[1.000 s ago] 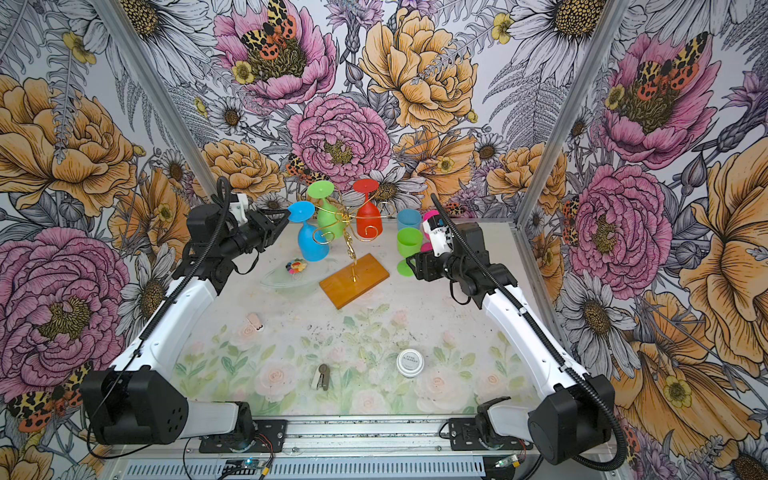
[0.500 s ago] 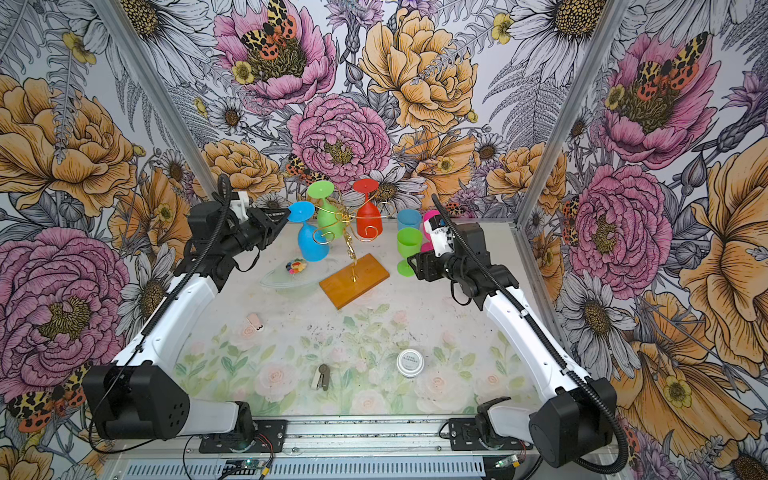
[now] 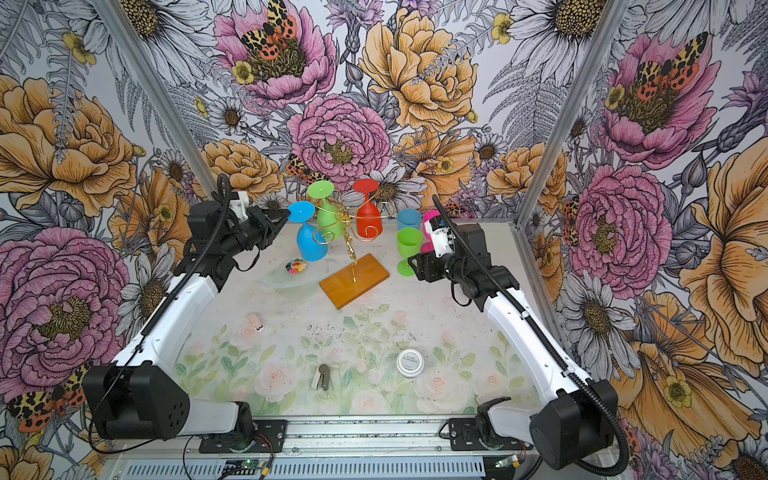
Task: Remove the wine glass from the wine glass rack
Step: 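Close the left gripper on the foot of the blue glass on the rack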
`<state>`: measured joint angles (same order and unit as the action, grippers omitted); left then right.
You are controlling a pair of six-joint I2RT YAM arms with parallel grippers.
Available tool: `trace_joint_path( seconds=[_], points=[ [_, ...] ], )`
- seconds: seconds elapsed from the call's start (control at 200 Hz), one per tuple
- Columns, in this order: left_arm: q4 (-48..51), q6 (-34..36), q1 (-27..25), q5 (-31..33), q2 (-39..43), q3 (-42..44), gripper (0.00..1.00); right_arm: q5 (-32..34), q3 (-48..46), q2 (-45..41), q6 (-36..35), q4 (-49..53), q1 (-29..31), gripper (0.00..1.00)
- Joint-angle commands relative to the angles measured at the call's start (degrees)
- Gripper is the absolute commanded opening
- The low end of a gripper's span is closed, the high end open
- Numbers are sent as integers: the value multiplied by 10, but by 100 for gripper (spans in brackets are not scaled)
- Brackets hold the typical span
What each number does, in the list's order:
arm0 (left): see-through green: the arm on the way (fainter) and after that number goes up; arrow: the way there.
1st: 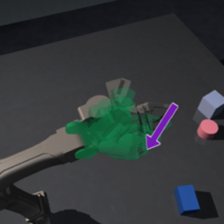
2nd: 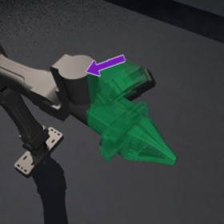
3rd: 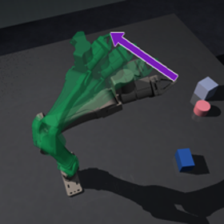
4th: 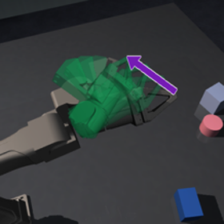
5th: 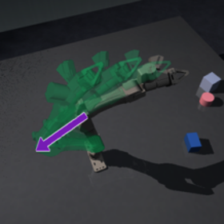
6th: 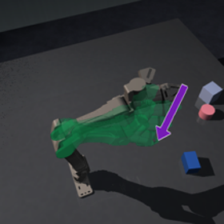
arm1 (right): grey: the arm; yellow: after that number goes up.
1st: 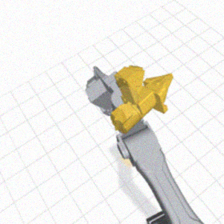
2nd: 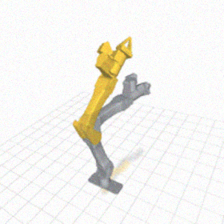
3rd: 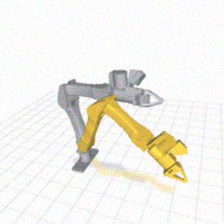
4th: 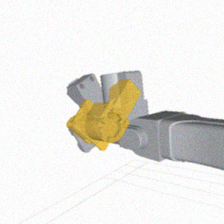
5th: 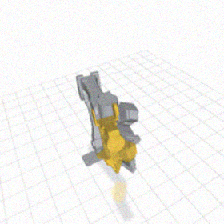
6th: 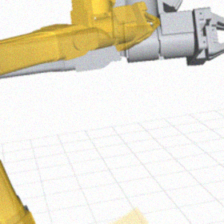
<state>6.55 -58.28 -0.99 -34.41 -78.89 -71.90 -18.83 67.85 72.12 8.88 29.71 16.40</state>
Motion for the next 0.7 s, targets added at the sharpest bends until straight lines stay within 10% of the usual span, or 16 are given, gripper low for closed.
trace_joint_path(
  seconds=[0.0, 0.696],
  points=[
    [-15, -5, -5, -17, 0, -17, 12, 7, -2, -14, -9, -13, -3, 72],
    [-31, -41, -3, -36, 15, -14, 6, 2, 3, -12, -4, -14, -3, 72]
  ],
)
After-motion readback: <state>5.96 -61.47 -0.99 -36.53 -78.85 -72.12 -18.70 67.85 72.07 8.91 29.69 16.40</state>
